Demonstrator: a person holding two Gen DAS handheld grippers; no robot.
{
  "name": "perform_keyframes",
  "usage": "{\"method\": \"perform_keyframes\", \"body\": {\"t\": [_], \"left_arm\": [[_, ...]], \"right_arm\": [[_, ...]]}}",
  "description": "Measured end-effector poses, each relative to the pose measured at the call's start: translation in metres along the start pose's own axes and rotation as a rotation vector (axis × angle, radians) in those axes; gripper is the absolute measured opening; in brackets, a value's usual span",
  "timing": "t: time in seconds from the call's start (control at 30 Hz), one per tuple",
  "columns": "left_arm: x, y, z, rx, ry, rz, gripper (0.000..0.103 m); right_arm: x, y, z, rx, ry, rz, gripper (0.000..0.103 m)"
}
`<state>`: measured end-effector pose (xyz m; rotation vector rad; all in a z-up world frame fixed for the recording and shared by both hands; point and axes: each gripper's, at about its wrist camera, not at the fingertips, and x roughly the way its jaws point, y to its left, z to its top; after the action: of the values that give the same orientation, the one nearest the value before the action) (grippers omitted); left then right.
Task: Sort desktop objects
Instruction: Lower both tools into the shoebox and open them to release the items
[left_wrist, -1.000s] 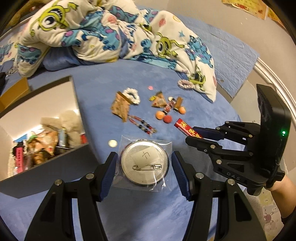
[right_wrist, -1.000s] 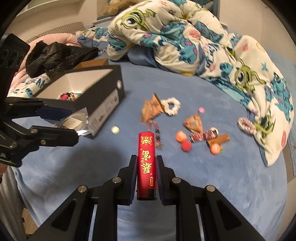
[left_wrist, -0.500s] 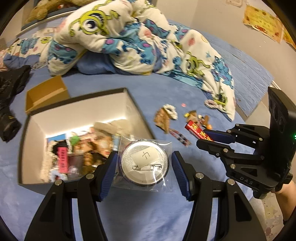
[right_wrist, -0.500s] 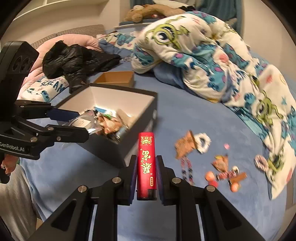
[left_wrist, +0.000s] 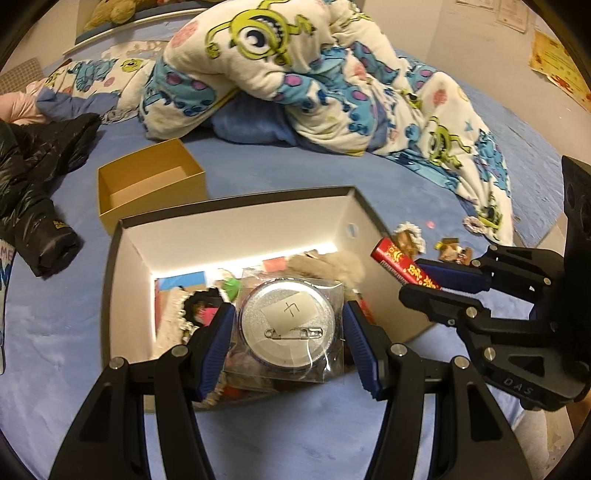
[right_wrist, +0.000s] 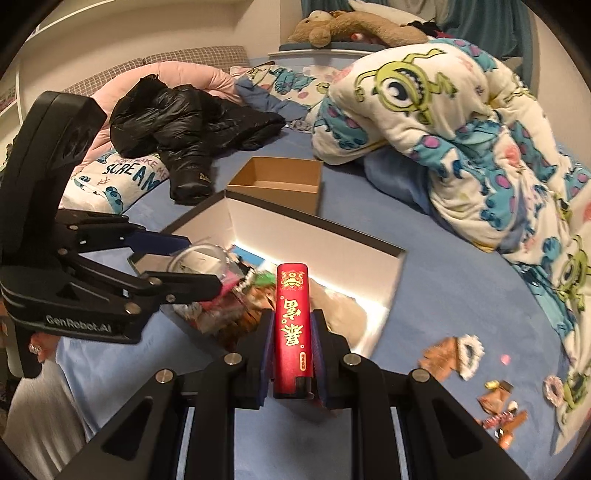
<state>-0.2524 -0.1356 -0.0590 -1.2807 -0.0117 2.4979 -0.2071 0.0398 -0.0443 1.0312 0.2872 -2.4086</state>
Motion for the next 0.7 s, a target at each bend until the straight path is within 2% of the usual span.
{"method": "perform_keyframes", "body": {"t": [0.43, 0.7], "left_arm": [[0.053, 0.046, 0.002, -0.059, 0.05, 0.029, 0.06], [0.075, 0.06, 0.001, -0.075, 0.085, 0.047, 0.06]], "right_arm": [[0.08, 0.022, 0.019, 0.016, 0.112, 0.042, 0.019], [0.109, 0.026, 0.02, 0.009, 0.172, 0.046, 0.019]]}}
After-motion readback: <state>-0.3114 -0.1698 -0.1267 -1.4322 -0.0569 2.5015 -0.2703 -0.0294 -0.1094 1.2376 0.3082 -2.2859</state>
